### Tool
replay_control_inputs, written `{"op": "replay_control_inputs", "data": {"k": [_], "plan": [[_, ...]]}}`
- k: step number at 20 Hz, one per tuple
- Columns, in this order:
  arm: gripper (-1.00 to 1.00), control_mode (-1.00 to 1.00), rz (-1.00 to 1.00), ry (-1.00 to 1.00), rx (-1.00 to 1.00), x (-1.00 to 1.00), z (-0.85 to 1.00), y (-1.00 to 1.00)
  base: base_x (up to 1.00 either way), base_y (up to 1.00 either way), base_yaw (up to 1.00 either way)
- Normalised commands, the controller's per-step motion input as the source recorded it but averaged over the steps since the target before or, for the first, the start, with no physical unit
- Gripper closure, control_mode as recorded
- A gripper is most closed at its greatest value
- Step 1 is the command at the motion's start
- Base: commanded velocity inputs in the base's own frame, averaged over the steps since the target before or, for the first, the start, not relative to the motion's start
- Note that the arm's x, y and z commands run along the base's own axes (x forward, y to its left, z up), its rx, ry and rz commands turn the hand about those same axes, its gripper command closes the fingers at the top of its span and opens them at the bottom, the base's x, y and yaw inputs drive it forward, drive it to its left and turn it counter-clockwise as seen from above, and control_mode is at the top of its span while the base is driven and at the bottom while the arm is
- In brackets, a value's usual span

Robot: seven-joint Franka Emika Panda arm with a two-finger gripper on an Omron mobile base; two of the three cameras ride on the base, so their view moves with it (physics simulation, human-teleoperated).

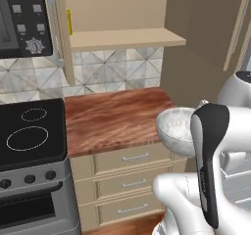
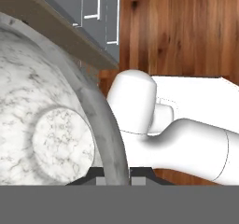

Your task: Pick the mug and place it in the sink. Pick the bowl and place it in the open cabinet and then close the cabinet.

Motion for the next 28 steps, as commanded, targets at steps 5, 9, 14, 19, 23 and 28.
{"op": "replay_control_inputs", "data": {"k": [5, 9, 14, 19, 23, 28], "plan": [[1.0, 1.0, 0.0, 0.0, 0.0, 0.0, 0.0, 0.0, 0.31, 0.08, 0.1], [1.0, 1.0, 0.0, 0.0, 0.0, 0.0, 0.0, 0.0, 0.17, 0.02, 0.09], [1.0, 1.0, 0.0, 0.0, 0.0, 0.0, 0.0, 0.0, 0.47, 0.07, 0.04], [1.0, 1.0, 0.0, 0.0, 0.0, 0.0, 0.0, 0.0, 0.66, 0.0, -0.02], [1.0, 1.0, 0.0, 0.0, 0.0, 0.0, 0.0, 0.0, 0.64, 0.0, -0.08], [1.0, 1.0, 0.0, 0.0, 0.0, 0.0, 0.0, 0.0, 0.42, 0.0, -0.06]]}}
